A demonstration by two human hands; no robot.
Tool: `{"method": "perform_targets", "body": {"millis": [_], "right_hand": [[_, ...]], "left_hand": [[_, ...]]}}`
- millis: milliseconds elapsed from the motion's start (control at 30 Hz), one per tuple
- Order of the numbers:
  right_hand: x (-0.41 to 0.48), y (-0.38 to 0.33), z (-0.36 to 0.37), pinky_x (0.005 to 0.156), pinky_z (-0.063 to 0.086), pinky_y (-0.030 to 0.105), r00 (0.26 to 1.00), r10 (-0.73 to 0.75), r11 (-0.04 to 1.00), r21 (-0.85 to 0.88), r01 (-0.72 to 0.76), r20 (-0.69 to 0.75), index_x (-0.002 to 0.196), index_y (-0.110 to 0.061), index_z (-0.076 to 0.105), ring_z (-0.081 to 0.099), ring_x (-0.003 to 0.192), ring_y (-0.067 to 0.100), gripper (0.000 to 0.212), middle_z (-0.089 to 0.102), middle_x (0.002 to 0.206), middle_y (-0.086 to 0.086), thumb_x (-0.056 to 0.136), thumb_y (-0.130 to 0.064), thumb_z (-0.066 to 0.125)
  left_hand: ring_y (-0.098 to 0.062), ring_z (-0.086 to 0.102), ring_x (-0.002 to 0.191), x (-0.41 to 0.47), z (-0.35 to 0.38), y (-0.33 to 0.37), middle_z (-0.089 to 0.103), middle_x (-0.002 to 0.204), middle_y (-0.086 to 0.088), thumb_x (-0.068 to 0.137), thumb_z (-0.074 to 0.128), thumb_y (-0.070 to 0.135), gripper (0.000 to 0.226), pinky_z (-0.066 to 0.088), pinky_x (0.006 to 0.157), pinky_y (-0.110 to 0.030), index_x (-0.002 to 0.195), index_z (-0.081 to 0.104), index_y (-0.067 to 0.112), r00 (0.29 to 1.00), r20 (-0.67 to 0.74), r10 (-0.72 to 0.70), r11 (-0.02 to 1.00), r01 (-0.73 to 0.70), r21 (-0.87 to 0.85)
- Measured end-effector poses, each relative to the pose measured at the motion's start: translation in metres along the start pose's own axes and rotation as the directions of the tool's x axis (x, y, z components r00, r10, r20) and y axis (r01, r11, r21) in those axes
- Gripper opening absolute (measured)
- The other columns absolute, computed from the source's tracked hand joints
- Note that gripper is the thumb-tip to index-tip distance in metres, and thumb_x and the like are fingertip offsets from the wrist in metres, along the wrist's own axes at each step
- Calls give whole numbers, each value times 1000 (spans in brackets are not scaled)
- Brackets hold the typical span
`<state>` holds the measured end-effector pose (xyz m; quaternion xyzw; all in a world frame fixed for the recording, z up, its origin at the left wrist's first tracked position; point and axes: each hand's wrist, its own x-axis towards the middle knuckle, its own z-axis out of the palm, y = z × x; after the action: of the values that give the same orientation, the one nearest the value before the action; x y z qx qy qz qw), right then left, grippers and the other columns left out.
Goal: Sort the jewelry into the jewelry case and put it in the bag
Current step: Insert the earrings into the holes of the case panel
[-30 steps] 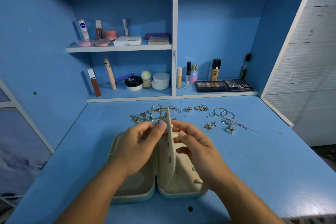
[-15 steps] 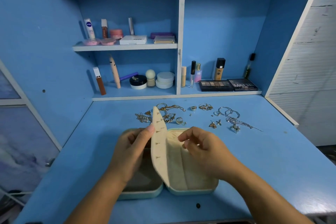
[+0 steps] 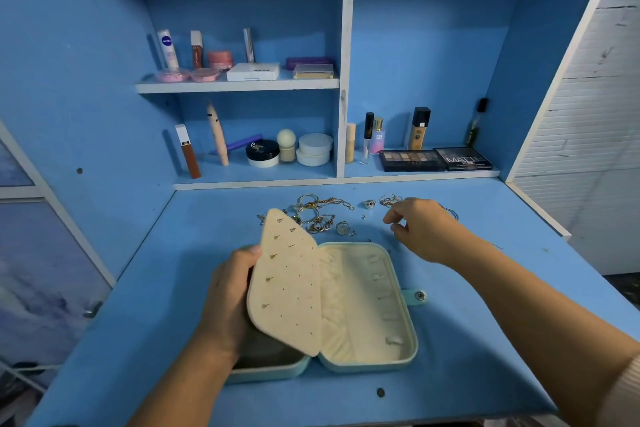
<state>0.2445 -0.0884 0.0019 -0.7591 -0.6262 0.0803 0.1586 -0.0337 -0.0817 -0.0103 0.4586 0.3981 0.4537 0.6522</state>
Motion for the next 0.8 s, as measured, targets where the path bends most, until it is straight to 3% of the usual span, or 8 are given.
{"method": "perform_targets", "body": {"millis": [100,200,267,333,667,800], "right_hand": [[19,-3,5,87,44,28,998,-45,996,-72,47,40,122,-16,61,57,105,22,30,59,124,3,96,-13,46],[34,-9,10,93,44,33,995,-74,989,-122,83,73,129,-17,57,54,111,25,34,58,126,7,97,-16,45],[42,-12,14,95,44,35,993,-61,986,-148,76,101,130,-19,56,54,114,26,34,58,128,7,98,-17,44],[48,-13,17,96,45,36,991,-46,983,-173,67,123,129,-20,56,53,115,27,34,57,129,7,98,-17,43],[62,-13,24,88,50,36,989,6,957,-287,36,144,113,-14,63,57,101,27,27,59,113,9,96,-15,43],[68,-12,27,86,52,38,990,39,945,-327,8,138,112,-10,61,59,98,28,22,59,111,10,95,-11,47]], "left_hand": [[-28,46,79,0,0,0,52,81,-18,58,57,56,56,36,74,-43,84,57,7,1000,-10,20,999,-20,29],[-27,51,76,-1,-1,0,57,76,-18,57,55,56,53,37,74,-42,75,60,6,999,-12,31,999,-30,40],[-29,52,77,0,-1,0,57,79,-21,57,55,56,64,38,74,-43,83,59,-3,999,-8,38,998,-38,49],[-30,51,78,-1,-1,0,56,79,-21,57,55,56,62,37,74,-43,84,57,-1,999,-4,38,998,-37,46],[-30,51,79,1,-2,-1,56,82,-22,56,55,55,64,38,75,-43,89,59,1,999,-13,42,998,-41,38],[-30,51,78,1,-2,-2,56,81,-22,54,55,55,71,38,74,-43,88,55,-8,999,-13,35,999,-35,40]]}}
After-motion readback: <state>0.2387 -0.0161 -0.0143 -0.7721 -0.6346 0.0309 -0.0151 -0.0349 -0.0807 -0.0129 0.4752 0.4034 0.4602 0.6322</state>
